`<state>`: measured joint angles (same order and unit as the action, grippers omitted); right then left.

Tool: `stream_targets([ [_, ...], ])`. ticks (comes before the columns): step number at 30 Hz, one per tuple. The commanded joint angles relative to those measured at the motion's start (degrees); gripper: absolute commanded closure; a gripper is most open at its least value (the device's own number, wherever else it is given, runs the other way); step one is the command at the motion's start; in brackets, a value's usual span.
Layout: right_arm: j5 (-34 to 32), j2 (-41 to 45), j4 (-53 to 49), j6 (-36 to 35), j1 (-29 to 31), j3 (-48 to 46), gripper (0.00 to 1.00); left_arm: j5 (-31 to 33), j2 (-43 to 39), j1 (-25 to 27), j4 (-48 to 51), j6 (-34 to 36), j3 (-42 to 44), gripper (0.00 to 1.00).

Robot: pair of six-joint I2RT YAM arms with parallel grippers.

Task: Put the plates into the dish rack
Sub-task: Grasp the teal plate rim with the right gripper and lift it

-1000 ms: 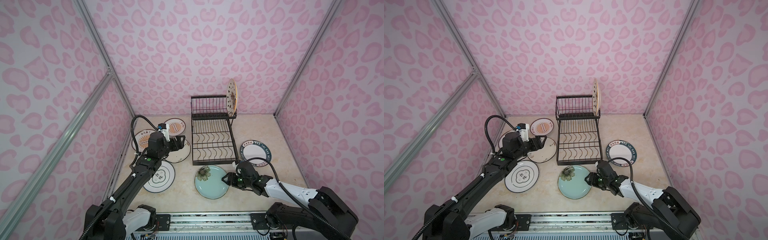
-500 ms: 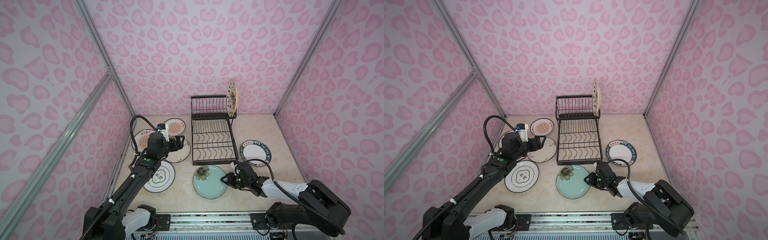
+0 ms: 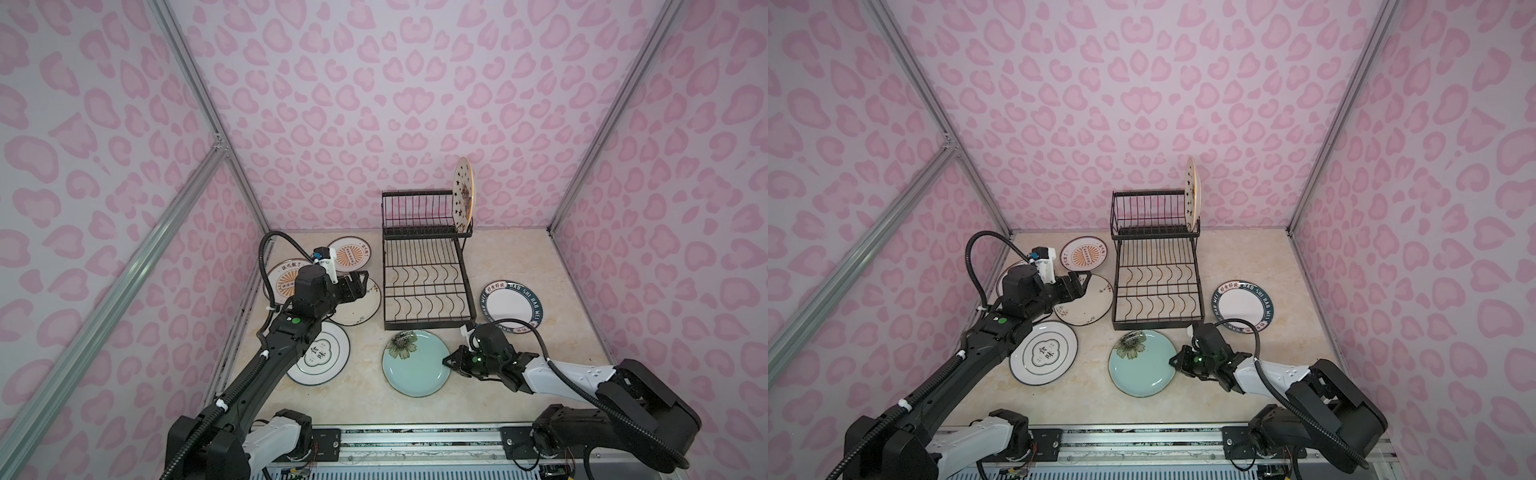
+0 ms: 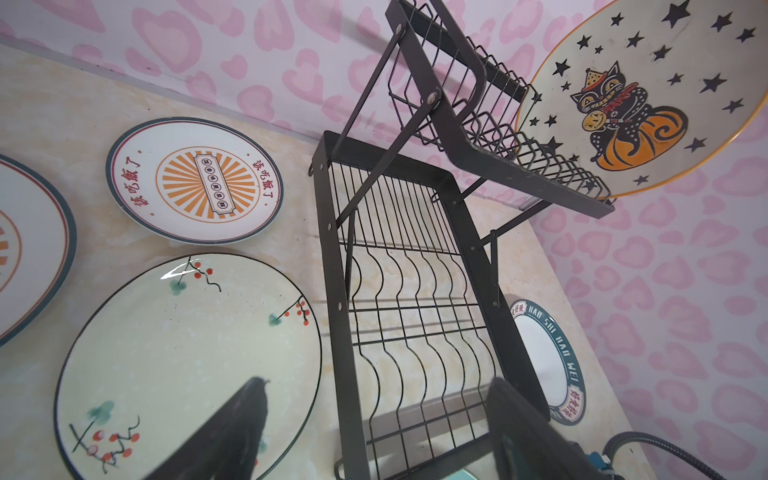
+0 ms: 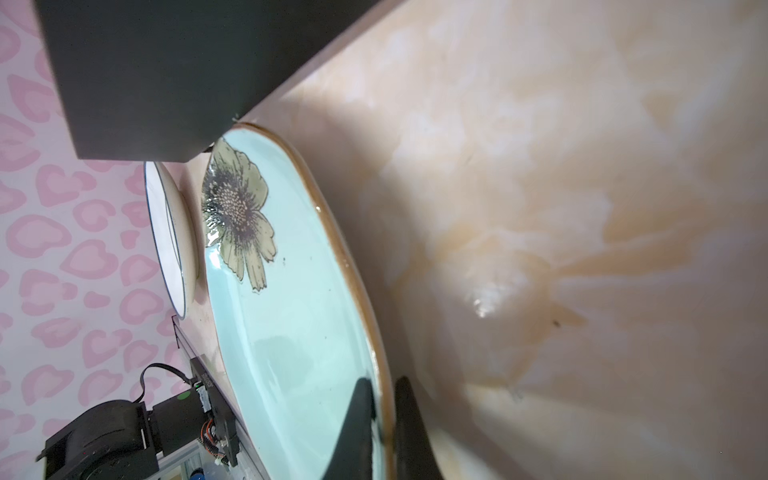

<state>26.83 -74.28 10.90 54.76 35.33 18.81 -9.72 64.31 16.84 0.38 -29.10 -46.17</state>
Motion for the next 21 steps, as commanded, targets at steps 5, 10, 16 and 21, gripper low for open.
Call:
stream_targets([
  [5, 1.82, 4.07, -15.72, -9.70, -2.00, 3.89, 1.00, -0.08, 1.14, -0.05, -1.06, -0.77, -0.83, 0.15],
  [10, 4.21, 7.88, -20.90, -12.21, -3.59, 5.23, 1.00, -1.19, 1.86, -0.05, -2.38, -1.65, -0.69, 0.15],
  [16, 7.47, 11.80, -20.46, -11.95, -7.50, 6.57, 1.00, -2.11, 2.47, -0.03, -2.41, -1.67, -1.04, 0.15],
  [21, 9.25, 13.00, -19.88, -12.84, -10.09, 10.18, 1.00, -3.25, 2.40, -0.03, -2.05, -1.04, -1.36, 0.15],
])
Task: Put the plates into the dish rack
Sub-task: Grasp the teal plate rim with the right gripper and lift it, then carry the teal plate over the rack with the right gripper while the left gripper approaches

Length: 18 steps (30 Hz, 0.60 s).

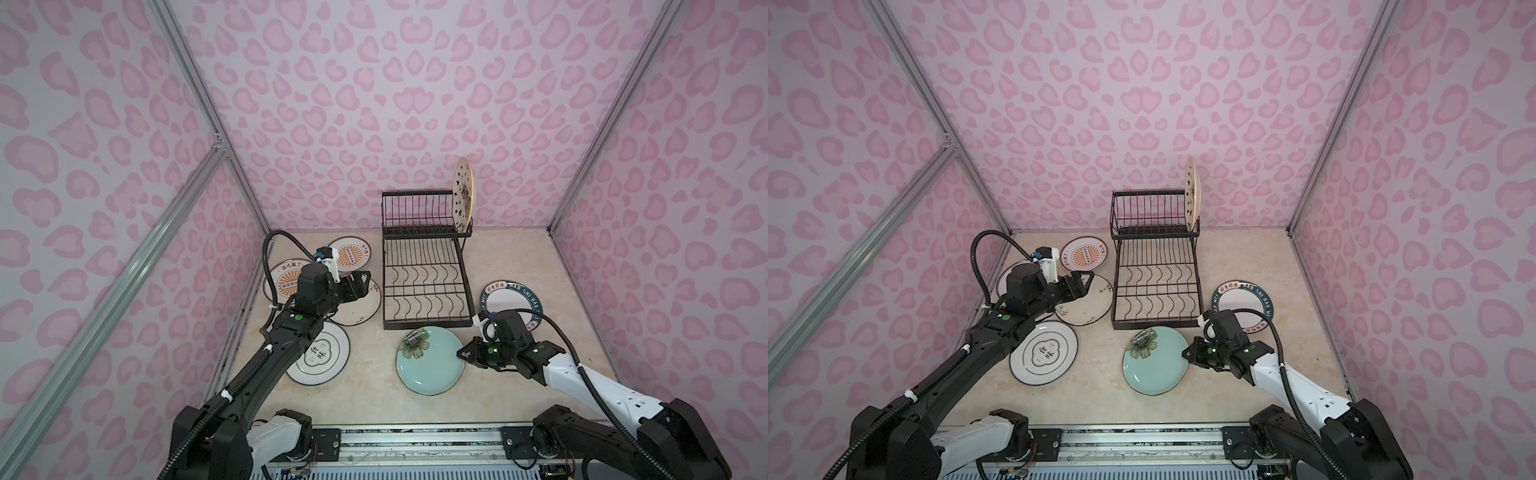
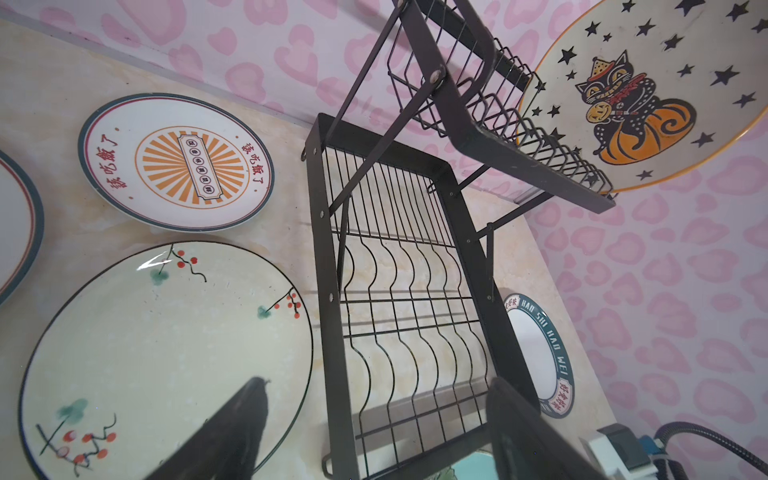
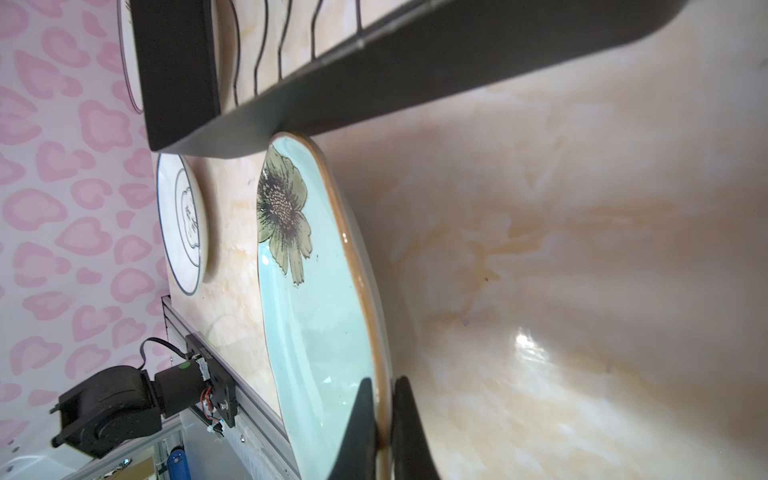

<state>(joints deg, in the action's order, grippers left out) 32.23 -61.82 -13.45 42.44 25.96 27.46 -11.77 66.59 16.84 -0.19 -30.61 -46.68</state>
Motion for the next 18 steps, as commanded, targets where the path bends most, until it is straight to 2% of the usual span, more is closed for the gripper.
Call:
stream_targets([
  [1, 4.26, 0.56, 5.36, -0.43, -1.19, 2.31, 1.00, -1.32, 0.13, 0.02, -1.55, 0.46, -0.74, 0.15],
  [11, 8.72, -4.38, 14.53, -0.16, -4.73, 10.20, 1.00, -5.90, 1.92, -0.05, -0.56, 0.29, -1.60, 0.15],
  [18, 7.46, -11.20, 23.63, -0.03, -6.61, 13.13, 1.00, -10.81, 5.05, 0.08, -1.32, -0.33, -1.90, 0.16],
])
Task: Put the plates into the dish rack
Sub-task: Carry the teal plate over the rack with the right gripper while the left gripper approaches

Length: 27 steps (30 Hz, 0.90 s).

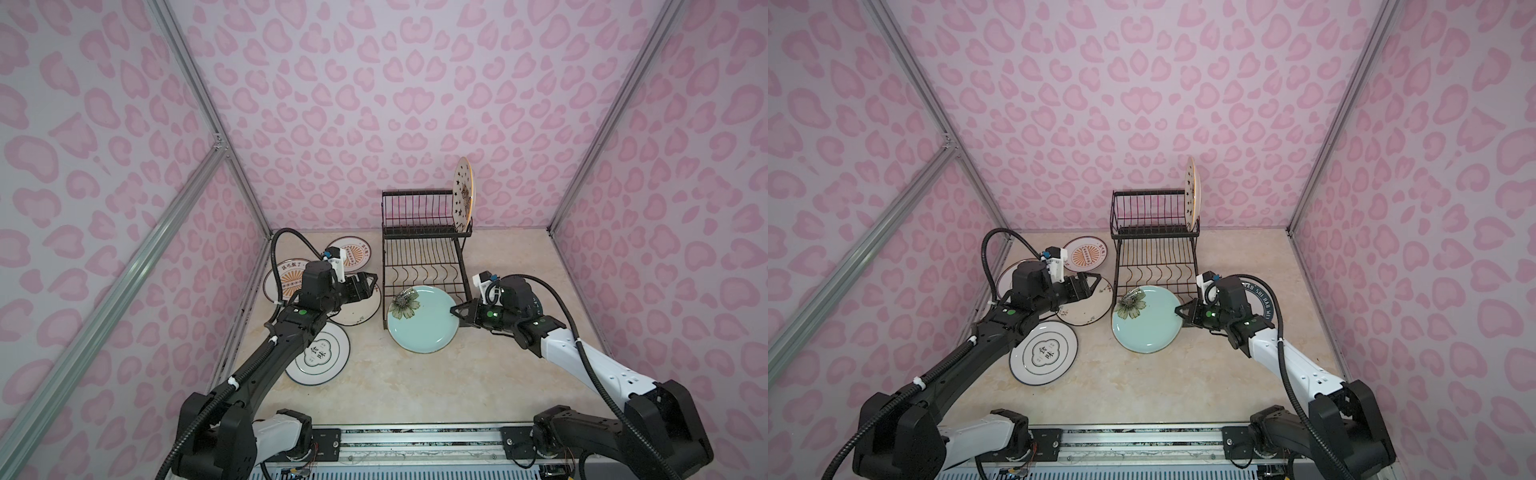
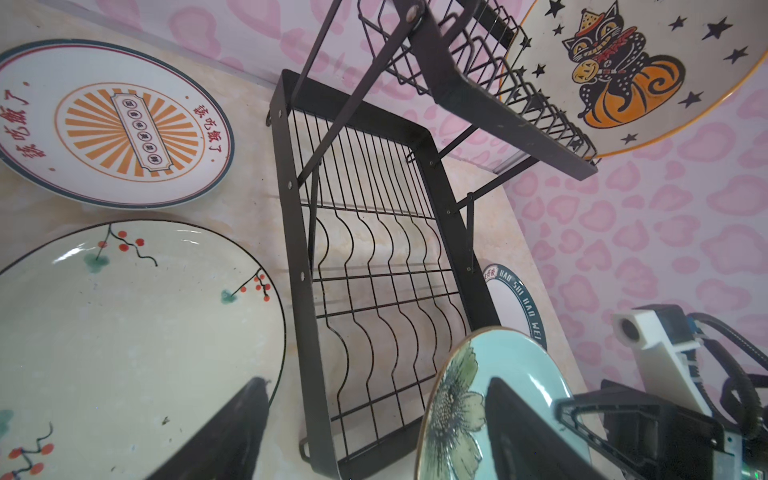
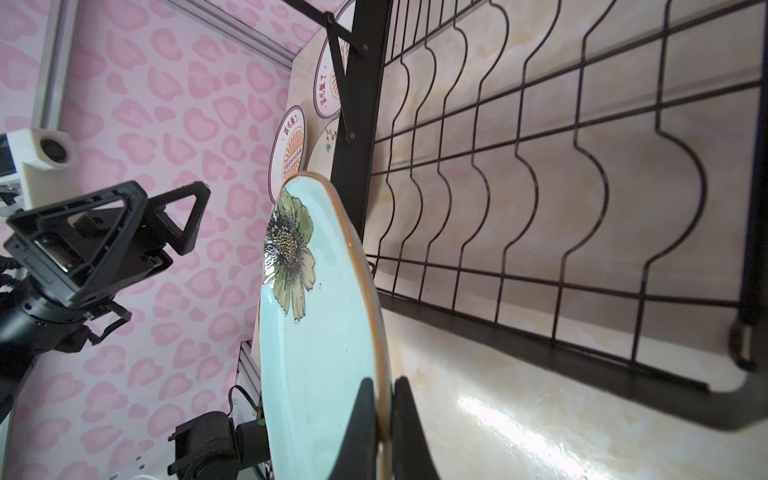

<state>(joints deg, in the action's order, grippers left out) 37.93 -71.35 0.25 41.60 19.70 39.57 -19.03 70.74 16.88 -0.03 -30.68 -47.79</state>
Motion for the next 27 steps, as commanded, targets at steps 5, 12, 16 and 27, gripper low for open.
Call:
stream_targets([
  [5, 0.93, -8.30, 17.20, 0.40, -0.80, 3.46, 1.00, -7.76, 4.23, 0.07, -1.99, -0.82, -1.65, 0.17],
  [12, 1.70, -14.92, 24.70, 2.72, -0.71, 6.96, 1.00, -8.34, 7.07, 0.52, -2.48, -2.90, -1.34, 0.20],
  [16, 1.97, -16.20, 26.72, 3.40, -0.22, 7.80, 1.00, -9.12, 8.36, 1.03, -3.72, -3.75, -1.30, 0.22],
  [27, 1.49, -17.37, 27.85, 3.26, 1.61, 9.34, 1.00, -11.56, 11.70, 3.00, -6.21, -4.74, -3.14, 0.32],
])
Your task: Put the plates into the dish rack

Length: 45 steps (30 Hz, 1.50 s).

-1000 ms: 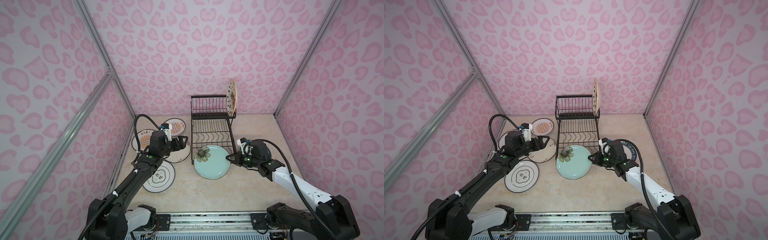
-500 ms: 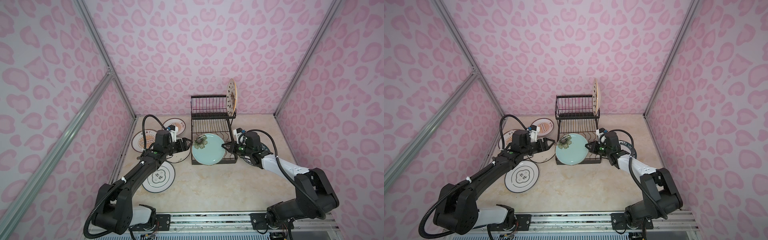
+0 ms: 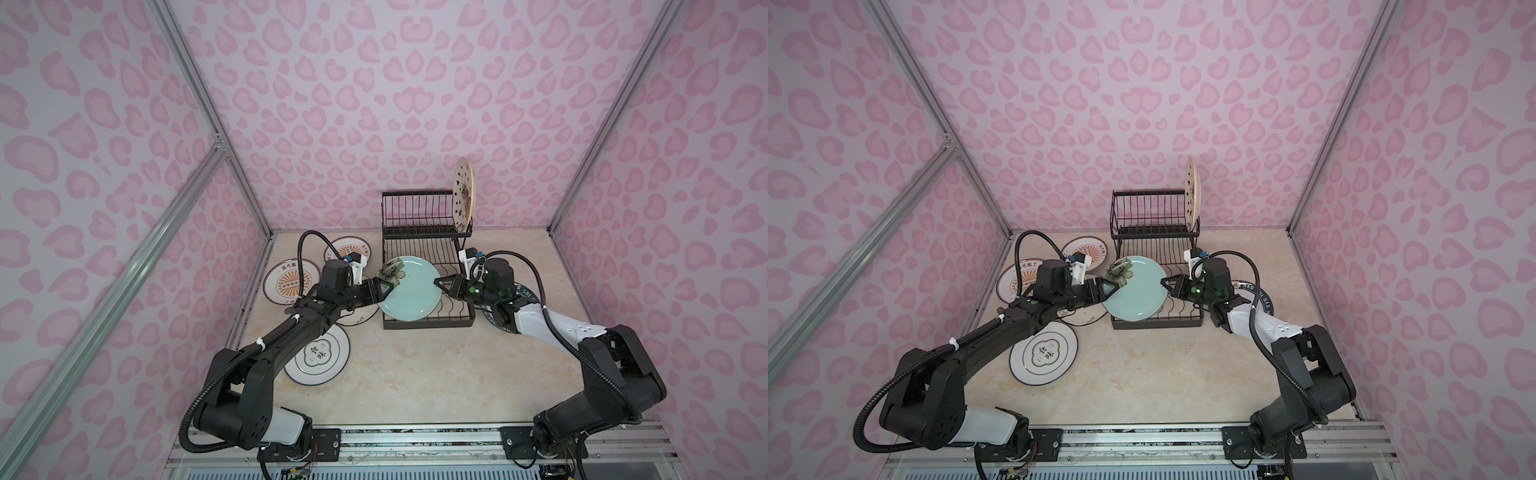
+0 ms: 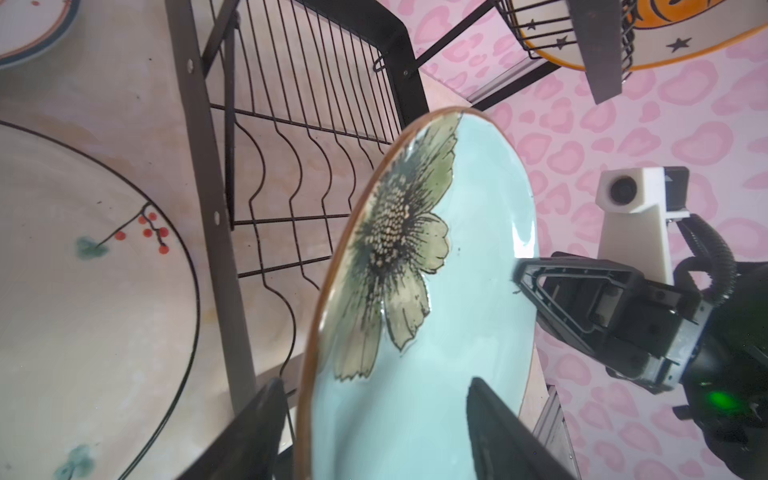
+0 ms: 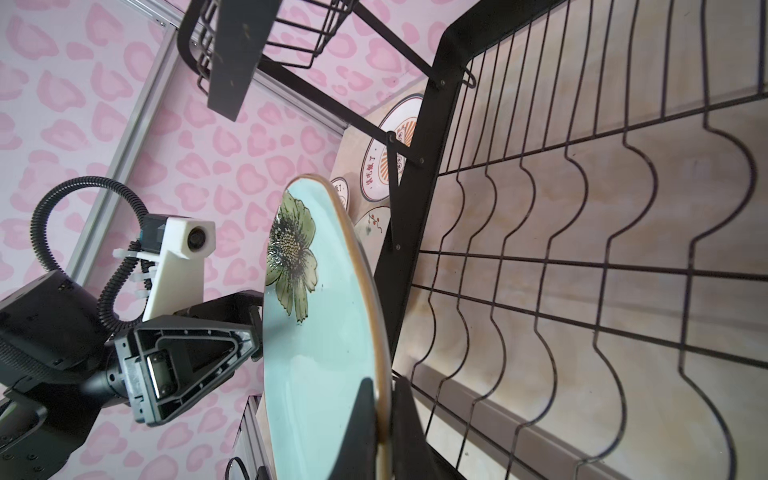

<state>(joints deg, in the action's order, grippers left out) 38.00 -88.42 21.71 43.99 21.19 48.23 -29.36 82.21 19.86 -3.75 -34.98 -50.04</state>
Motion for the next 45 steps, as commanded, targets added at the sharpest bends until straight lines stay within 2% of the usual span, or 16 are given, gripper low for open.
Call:
stream_targets([
  [1, 1.22, -0.41, 5.84, 0.41, 0.17, 0.91, 1.00, -1.29, 0.05, 0.03, -2.49, -0.35, -0.99, 0.34],
  [5, 1.20, -1.00, 5.70, 0.02, 0.17, 1.29, 1.00, -1.36, -0.23, 0.05, -2.25, -0.17, -1.02, 0.46],
  [9, 1.28, -1.39, 6.04, -0.03, 0.34, 1.61, 1.00, -1.58, -0.49, 0.03, -2.16, 0.09, -1.10, 0.63],
  [10, 1.37, -1.39, 6.11, -0.04, 0.34, 1.78, 1.00, -1.60, -0.61, 0.03, -2.22, 0.09, -1.07, 0.69],
  [13, 1.55, -1.36, 6.45, 0.13, 0.67, 1.79, 1.00, -1.38, -0.92, 0.01, -2.49, 0.09, -1.20, 0.75],
  [20, 1.99, -0.96, 9.03, 1.33, 1.18, 0.99, 1.00, -2.25, -1.70, 0.04, -4.18, -0.35, -0.45, 0.97],
  [23, 2.06, -0.67, 9.89, 1.72, 1.12, 0.80, 1.00, -3.02, -2.27, 0.01, -5.48, -0.31, 0.14, 0.98],
  [29, 2.24, -0.19, 10.18, 1.89, 1.09, 0.56, 0.89, -4.85, -2.93, 0.04, -9.35, -1.48, 1.22, 0.97],
  [43, 2.17, 1.14, 10.65, 2.51, 1.05, -0.67, 0.77, -4.79, -5.00, -1.17, -13.69, -4.98, 3.10, 0.97],
  [45, 2.08, 1.23, 10.71, 2.59, 0.96, -0.85, 0.70, -4.80, -5.59, -1.63, -13.85, -5.26, 3.44, 0.97],
])
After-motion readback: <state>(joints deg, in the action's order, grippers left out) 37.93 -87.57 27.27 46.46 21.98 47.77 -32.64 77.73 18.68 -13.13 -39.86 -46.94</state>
